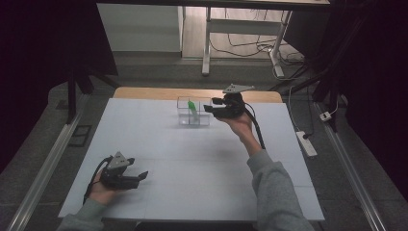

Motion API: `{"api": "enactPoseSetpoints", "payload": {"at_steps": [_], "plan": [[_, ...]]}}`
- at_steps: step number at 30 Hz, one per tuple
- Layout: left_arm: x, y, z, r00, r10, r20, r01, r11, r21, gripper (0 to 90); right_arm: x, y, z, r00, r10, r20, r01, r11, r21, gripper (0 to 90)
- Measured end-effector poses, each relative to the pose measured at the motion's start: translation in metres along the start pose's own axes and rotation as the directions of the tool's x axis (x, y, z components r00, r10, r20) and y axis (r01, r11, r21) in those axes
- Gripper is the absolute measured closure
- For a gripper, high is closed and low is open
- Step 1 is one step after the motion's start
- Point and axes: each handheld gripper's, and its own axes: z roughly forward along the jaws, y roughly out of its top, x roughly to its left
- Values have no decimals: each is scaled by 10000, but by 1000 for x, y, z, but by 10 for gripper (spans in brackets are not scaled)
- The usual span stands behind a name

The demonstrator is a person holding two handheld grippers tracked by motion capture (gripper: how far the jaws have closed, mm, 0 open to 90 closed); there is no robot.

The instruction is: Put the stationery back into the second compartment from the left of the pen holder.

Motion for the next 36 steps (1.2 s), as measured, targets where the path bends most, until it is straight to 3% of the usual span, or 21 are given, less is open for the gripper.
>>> {"api": "enactPoseSetpoints", "payload": {"at_steps": [15,26,36], "plan": [[-2,-1,-2,10000,41,-8,-41,10000,-19,230,13,-39,-49,9998,37,209,-45,9994,348,435],[-2,0,-1,10000,31,-37,-31,10000,15,229,24,-83,-91,9993,3,362,-28,9977,684,429],[-2,0,0,10000,30,-52,-30,10000,57,229,33,-126,-131,9971,295,706,-360,9951,924,430]]}}
